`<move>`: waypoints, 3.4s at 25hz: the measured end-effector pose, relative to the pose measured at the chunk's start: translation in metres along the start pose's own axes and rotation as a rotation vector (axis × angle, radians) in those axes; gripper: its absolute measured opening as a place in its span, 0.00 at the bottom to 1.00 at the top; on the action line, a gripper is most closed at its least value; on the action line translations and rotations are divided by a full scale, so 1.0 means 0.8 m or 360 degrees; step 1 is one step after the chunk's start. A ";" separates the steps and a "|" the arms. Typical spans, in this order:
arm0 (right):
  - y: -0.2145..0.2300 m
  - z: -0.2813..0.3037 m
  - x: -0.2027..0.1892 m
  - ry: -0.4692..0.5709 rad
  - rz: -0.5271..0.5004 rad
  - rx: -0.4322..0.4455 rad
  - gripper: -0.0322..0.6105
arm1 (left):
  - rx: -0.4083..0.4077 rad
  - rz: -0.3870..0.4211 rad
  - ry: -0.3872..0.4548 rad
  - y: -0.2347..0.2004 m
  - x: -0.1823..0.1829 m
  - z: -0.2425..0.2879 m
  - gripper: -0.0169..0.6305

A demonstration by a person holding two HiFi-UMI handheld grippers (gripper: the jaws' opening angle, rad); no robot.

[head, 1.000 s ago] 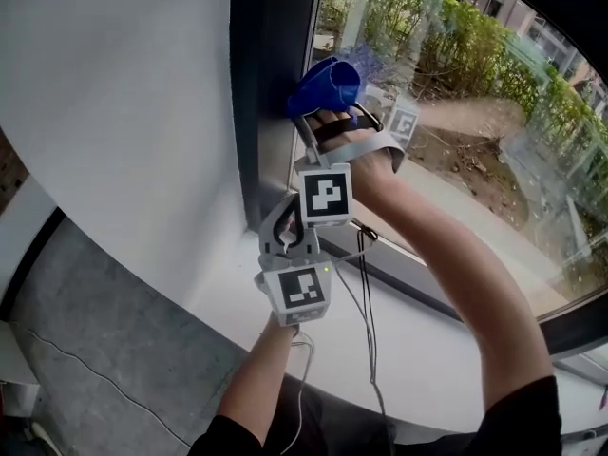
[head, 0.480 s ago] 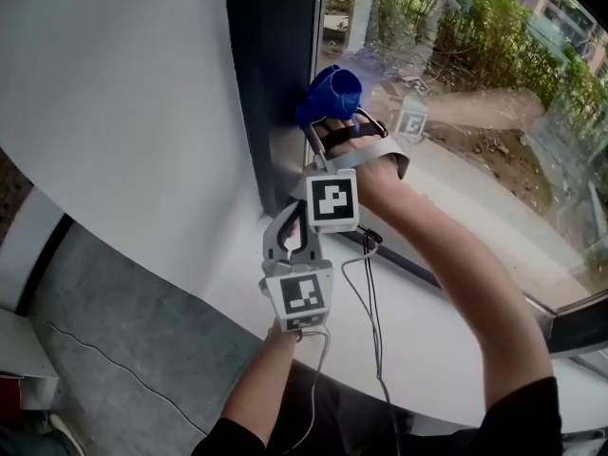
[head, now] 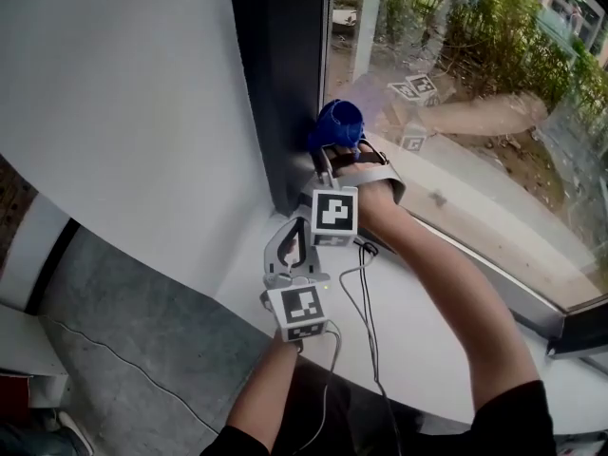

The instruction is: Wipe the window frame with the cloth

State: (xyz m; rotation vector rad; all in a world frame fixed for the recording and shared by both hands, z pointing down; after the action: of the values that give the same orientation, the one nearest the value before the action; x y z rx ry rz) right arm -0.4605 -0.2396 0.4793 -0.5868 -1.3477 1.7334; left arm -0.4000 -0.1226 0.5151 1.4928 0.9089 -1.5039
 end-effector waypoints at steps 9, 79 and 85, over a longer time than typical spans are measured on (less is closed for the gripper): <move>-0.052 0.014 0.008 0.0030 0.0390 0.0317 0.08 | -0.0017 0.0034 -0.0065 0.003 -0.017 -0.008 0.03; -0.139 -0.110 -0.110 -0.0179 0.2129 0.0523 0.08 | -0.0365 -0.0069 -0.0172 0.131 -0.025 -0.041 0.03; -0.146 -0.124 -0.121 -0.0200 0.2144 0.0513 0.08 | -0.0420 -0.0049 -0.0161 0.153 -0.028 -0.049 0.03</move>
State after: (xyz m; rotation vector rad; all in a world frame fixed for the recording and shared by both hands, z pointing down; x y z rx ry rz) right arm -0.2931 -0.2584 0.5460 -1.3829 -0.6367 2.9806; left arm -0.2730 -0.1363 0.5424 1.2076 1.0300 -1.4066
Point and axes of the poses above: the fingertips, and each gripper's own axes: z forward along the fingers, y to its right, x out of its top, the point moved 4 cm from there along -z, backward along the fingers, and after that the axes turned 6 degrees about -z, right-handed, at the moved point
